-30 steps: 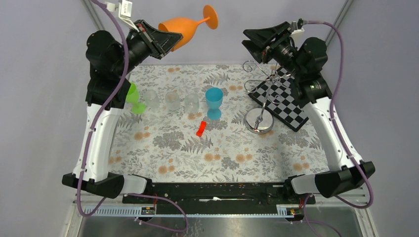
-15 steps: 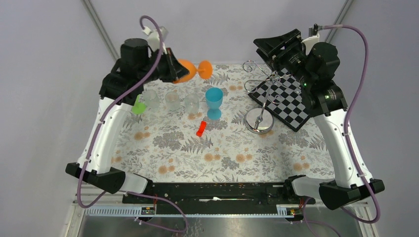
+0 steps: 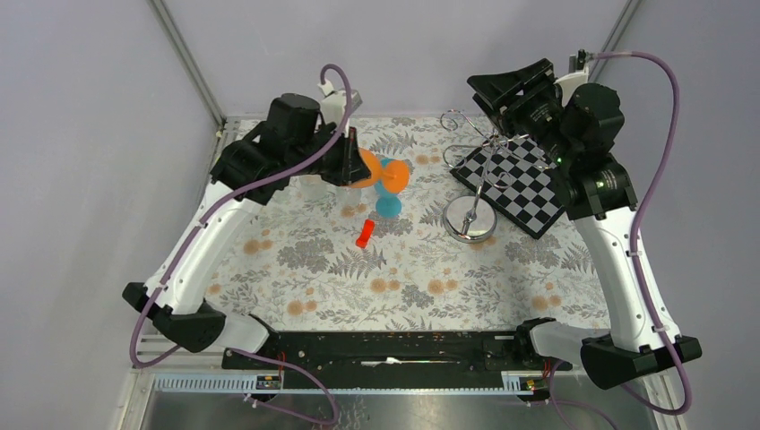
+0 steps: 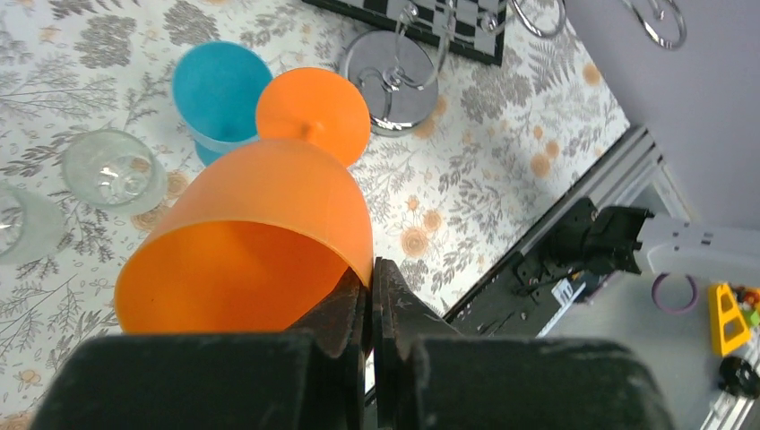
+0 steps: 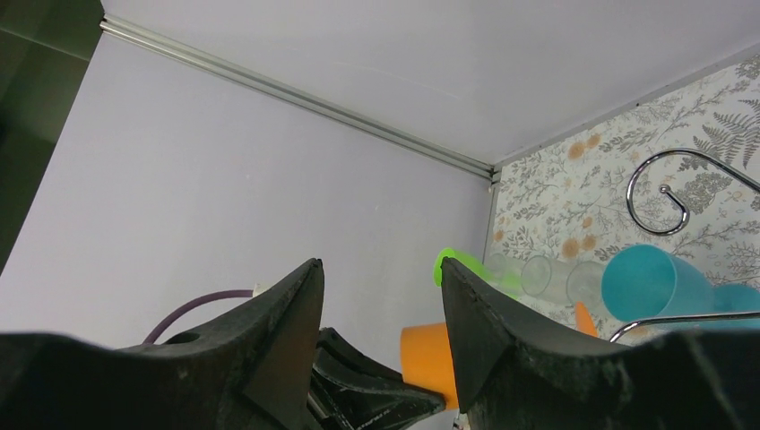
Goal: Take the wine glass off the wine glass rack
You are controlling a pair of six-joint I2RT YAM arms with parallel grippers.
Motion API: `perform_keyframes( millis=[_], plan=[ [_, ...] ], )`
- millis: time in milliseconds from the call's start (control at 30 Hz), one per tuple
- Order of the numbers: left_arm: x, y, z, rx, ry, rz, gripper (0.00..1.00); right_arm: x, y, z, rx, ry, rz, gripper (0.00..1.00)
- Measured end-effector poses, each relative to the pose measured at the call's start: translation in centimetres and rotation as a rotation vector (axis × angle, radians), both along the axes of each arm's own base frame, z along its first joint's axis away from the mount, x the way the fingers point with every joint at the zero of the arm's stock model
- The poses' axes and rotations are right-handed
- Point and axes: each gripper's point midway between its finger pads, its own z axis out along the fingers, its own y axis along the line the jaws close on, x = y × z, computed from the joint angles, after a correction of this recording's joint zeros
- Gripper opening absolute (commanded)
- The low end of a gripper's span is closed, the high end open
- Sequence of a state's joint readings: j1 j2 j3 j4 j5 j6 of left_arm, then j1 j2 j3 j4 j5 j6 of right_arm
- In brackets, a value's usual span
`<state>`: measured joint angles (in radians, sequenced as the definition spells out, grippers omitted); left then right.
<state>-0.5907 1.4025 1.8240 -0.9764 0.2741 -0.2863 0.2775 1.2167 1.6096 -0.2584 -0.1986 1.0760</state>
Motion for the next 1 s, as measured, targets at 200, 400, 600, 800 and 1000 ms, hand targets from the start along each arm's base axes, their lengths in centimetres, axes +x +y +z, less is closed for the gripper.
perform_keyframes(
  millis=[200,400,600,800,1000],
  plan=[
    [-1.1,-2.1,-2.9,0.132,0.025,-0.096,0.0,-0.3,-0.6,-0.3,0.0,0.001,-0.014,0.58],
    [-0.8,-4.7,-7.0,0.286,0.069,-0.184,0.0,-0.3,-1.0,-0.5,-0.001,0.005,-0.022,0.58],
    [-0.5,-6.6,-9.4,0.365,0.095,-0.235,0.0,-0.2,-1.5,-0.9,-0.002,0.011,-0.037,0.58],
    [0.9,-8.3,-10.6,0.376,0.118,-0.236,0.0,-0.4,-2.1,-0.8,-0.001,0.007,-0.052,0.58],
    [1.6,-9.2,-12.6,0.392,0.173,-0.215,0.0,-0.6,-2.6,-0.5,0.001,0.0,-0.063,0.58]
  ],
)
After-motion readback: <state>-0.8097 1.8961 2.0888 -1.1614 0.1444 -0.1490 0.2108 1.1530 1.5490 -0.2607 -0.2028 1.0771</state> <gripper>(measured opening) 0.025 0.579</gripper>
